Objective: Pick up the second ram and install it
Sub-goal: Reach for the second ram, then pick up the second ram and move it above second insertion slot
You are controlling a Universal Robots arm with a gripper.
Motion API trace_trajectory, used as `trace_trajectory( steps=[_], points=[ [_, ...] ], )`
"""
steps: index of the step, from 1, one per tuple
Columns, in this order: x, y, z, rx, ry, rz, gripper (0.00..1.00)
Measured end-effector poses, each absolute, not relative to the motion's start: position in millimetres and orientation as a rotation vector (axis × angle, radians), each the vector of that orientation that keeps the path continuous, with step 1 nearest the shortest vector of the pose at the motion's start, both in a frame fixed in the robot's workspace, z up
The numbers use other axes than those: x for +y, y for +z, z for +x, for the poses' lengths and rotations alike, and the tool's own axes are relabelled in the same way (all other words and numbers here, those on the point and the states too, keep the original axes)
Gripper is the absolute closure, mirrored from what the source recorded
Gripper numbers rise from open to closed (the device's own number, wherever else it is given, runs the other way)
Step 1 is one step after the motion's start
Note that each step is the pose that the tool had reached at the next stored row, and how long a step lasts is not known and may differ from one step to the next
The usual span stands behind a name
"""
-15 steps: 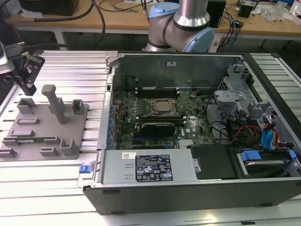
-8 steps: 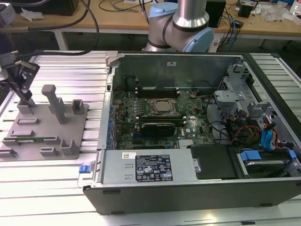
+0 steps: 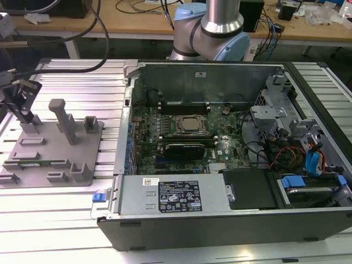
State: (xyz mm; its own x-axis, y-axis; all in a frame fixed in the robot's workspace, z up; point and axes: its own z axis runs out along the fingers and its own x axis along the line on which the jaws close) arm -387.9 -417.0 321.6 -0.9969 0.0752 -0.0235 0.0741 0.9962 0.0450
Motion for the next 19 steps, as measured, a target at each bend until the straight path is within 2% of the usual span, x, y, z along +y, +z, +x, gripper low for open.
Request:
trace_trajectory(
  steps=[17,19],
  points=[
    [-417.4,317.1,-392.3,3.113,0.069,0.116,0.92],
    [-417.4,316.6,-392.3,3.118,0.068,-0.018,0.92]
  ],
)
